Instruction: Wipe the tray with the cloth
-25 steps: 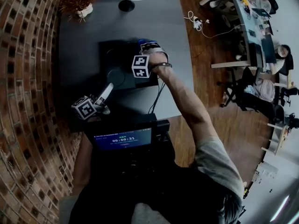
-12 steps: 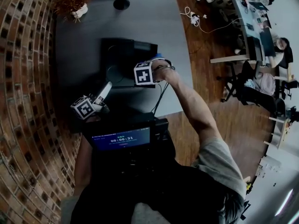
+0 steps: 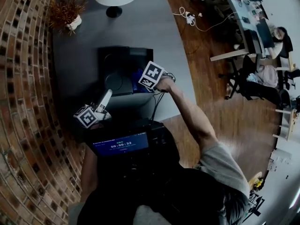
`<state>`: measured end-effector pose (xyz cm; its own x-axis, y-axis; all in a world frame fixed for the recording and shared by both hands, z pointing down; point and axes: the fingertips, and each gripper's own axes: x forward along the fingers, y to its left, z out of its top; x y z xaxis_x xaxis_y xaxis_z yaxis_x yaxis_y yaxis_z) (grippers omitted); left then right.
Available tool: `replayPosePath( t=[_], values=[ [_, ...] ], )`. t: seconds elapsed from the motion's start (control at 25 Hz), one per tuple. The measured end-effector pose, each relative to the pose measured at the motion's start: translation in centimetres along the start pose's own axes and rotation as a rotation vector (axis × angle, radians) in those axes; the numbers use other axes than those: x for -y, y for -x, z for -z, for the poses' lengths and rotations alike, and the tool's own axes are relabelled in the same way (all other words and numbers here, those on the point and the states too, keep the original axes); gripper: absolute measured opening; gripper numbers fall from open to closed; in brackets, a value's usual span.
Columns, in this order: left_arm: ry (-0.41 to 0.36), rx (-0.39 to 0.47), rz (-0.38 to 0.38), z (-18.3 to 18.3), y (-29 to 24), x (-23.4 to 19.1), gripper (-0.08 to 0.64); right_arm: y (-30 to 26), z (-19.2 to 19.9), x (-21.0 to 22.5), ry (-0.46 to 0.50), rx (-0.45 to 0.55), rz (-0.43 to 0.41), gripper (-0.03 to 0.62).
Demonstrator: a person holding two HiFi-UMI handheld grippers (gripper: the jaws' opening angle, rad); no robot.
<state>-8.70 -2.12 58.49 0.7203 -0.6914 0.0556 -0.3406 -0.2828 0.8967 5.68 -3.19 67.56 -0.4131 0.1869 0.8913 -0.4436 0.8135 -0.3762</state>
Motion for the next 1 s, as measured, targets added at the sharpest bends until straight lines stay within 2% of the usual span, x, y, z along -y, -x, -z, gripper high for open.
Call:
replayPosePath(
  t=[0.04,0.12,0.16,0.2,0.24,0.28,0.36,0.44,0.52,0.6,0.64,0.72,0.76,0.88,0.92,0.96,1.0],
  values=[
    [-0.001,-0.002,0.000,0.1,0.0,0.0,0.238,0.9,-1.0,1.8,0.065,0.020,0.124,0.120],
    [-0.003,-0.002,-0.004,0.3,0.1,0.0,0.238,3.1,-3.4,6.4,0.268,-0.003,0.456,0.120],
    [-0.001,-0.001,-0.007,0.4,0.2,0.1,0.238,4.0,-4.3,8.8,0.394,-0.065,0.626,0.121],
    [0.000,-0.004,-0.009,0.5,0.3,0.1,0.238,4.3,-4.6,10.8,0.509,-0.147,0.758,0.122],
    [0.000,-0.010,-0.010,0.8,0.4,0.1,0.238,4.1,-4.6,12.1,0.594,-0.235,0.832,0.124],
    [0.000,-0.020,-0.009,1.0,0.5,-0.1,0.238,3.6,-4.1,12.6,0.644,-0.316,0.852,0.124],
    [-0.001,-0.036,-0.011,1.3,0.6,-0.5,0.238,2.6,-2.9,11.5,0.670,-0.430,0.794,0.123],
    [-0.005,-0.044,-0.010,1.0,0.1,-0.7,0.238,2.0,-1.5,8.5,0.638,-0.462,0.644,0.123],
    [-0.010,-0.045,-0.001,0.6,-0.5,-0.2,0.238,0.9,0.1,3.5,0.560,-0.397,0.405,0.123],
    [-0.007,-0.034,0.008,0.5,-0.5,-0.3,0.238,-0.2,1.7,-1.9,0.417,-0.265,0.150,0.124],
    [-0.004,-0.030,0.010,0.5,-0.4,-0.2,0.238,-0.3,2.5,-3.2,0.334,-0.195,0.077,0.123],
    [-0.006,-0.035,0.014,0.5,-0.3,-0.1,0.238,0.8,2.9,-3.0,0.205,-0.025,0.047,0.120],
    [-0.011,-0.037,0.014,0.4,-0.2,-0.3,0.238,2.0,2.5,-2.9,0.148,0.096,0.026,0.120],
    [-0.017,-0.040,0.015,0.7,0.0,-0.8,0.238,8.8,1.7,-3.4,-0.059,0.538,-0.064,0.120],
    [-0.018,-0.048,0.015,0.8,0.1,-0.9,0.238,11.7,2.4,-3.1,-0.129,0.648,-0.058,0.121],
    [-0.021,-0.057,0.014,0.9,0.1,-1.0,0.238,14.5,3.8,-2.5,-0.180,0.708,-0.018,0.121],
    [-0.024,-0.060,0.014,0.9,0.1,-0.9,0.238,16.7,5.7,-1.8,-0.209,0.714,0.051,0.121]
  ],
)
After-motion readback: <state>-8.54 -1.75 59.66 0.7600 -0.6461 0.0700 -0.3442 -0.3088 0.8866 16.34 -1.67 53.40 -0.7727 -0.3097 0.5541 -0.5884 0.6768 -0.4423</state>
